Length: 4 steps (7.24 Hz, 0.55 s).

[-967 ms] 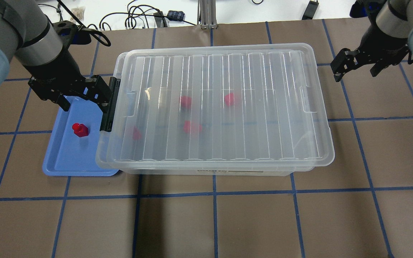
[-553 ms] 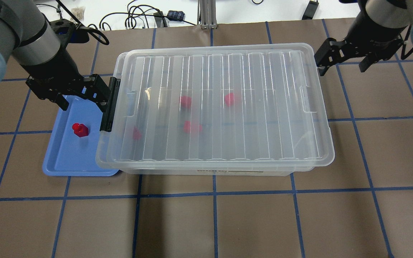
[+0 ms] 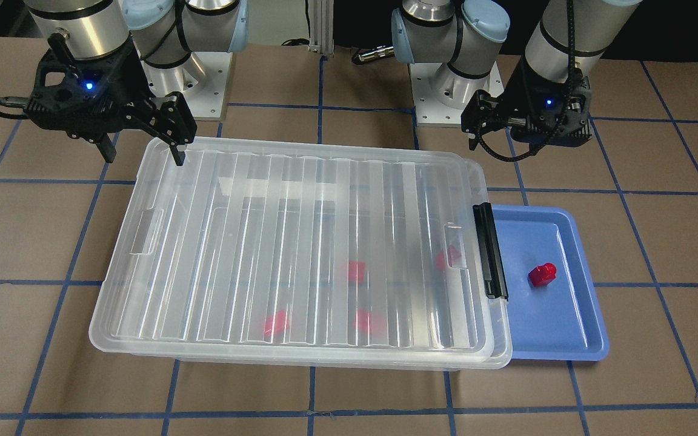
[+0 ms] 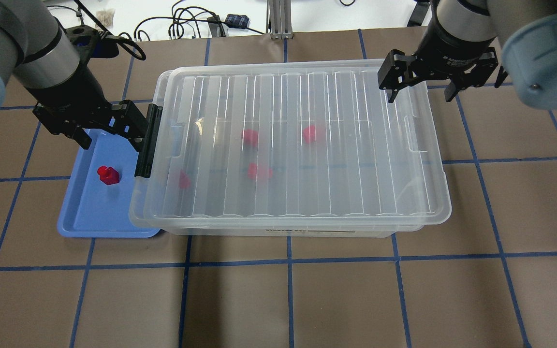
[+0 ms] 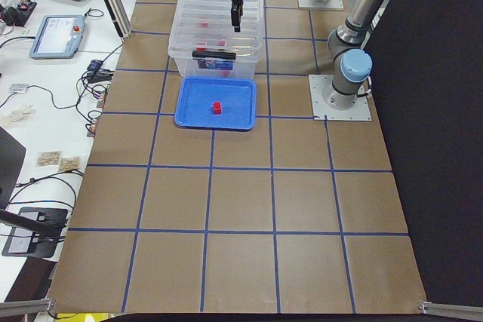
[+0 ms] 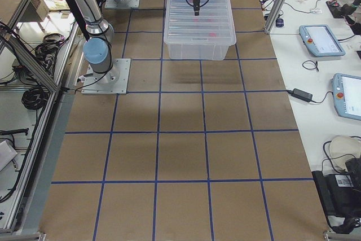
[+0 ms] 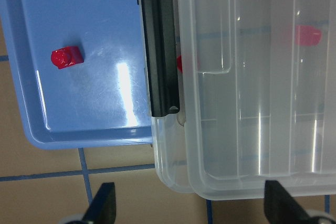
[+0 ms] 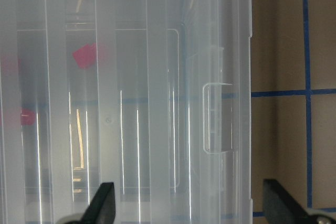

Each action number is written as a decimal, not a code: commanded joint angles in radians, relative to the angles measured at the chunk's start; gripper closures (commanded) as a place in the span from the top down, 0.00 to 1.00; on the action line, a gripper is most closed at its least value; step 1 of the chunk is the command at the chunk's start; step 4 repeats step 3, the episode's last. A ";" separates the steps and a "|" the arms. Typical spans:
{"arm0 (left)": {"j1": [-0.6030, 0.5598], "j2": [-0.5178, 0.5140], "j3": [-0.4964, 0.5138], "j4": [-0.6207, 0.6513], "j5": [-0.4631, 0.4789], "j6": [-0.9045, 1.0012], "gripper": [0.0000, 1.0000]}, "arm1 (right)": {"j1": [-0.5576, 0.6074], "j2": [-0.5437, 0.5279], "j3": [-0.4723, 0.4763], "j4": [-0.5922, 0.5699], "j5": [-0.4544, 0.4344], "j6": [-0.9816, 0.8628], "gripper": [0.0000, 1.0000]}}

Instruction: Place red block in blue tray from box

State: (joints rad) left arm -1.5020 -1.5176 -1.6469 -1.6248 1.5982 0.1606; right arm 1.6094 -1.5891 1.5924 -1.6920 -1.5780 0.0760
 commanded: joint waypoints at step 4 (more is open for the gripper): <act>0.000 -0.001 -0.001 0.002 0.000 0.000 1.00 | 0.003 0.004 -0.006 0.002 -0.016 0.005 1.00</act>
